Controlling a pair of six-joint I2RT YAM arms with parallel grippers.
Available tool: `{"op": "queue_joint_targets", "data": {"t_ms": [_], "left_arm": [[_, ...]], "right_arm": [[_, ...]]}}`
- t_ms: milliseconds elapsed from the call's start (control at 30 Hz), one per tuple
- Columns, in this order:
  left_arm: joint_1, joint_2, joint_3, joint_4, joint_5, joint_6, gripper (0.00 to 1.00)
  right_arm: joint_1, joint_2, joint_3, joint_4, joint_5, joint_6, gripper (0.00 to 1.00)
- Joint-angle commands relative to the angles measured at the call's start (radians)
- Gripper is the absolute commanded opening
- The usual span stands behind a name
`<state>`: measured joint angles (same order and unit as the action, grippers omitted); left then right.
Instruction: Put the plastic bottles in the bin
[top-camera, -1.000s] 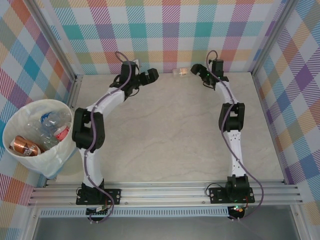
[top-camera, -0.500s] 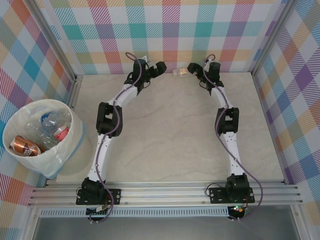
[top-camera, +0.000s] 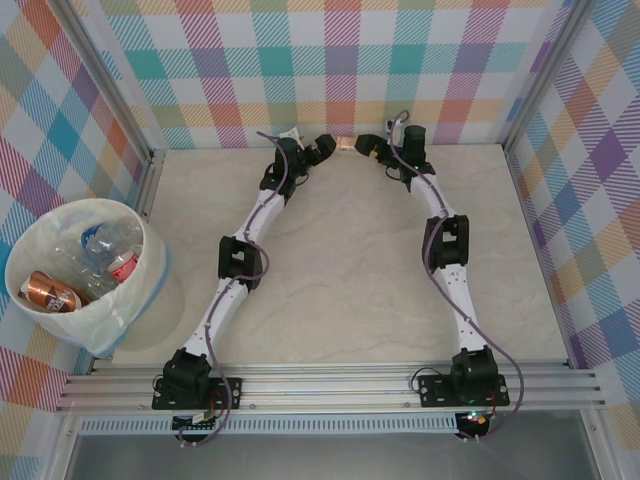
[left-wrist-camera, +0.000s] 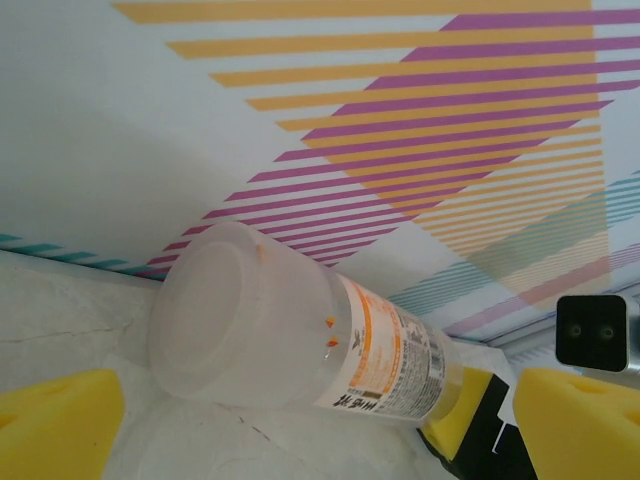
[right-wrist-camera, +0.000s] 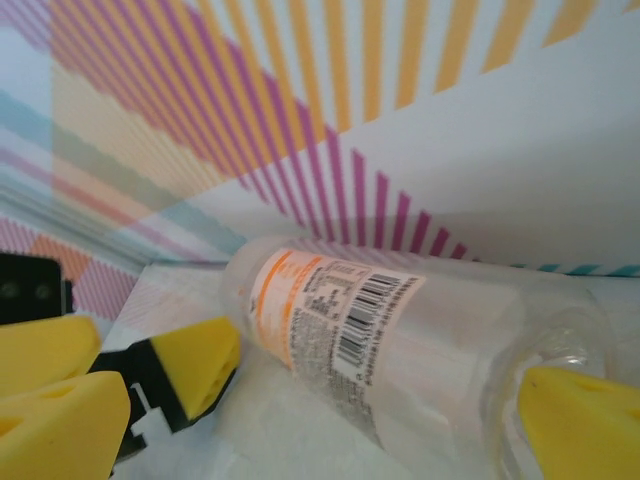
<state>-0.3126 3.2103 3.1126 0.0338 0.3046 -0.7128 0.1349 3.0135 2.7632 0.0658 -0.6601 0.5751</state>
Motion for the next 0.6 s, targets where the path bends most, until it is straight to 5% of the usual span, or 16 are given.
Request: {"op": "queue_joint_targets", "data": {"t_ms": [0,267,400,567], "left_arm": [[0.001,0.043,0.051,-0.006,0.036,0.028,1.00],[0.001,-0.006,-0.069,0.109,0.178,0.074,1.00],[-0.016,-0.012,0.068,-0.141,0.281,0.179,1.00],[0.007,-0.130,0.069,-0.468,0.187,0.231,1.00]], "right_arm": [[0.030,-0.077,-0.044,-0.024,-0.142,-0.092,1.00],[0.082,-0.135,-0.099,-0.039,-0.158,-0.123,1.00],[0.110,-0.196,-0.144,-0.044,-0.275,-0.106,0.97],[0.140,-0.531,-0.601,0.050,-0.219,-0.257,0.98]]}}
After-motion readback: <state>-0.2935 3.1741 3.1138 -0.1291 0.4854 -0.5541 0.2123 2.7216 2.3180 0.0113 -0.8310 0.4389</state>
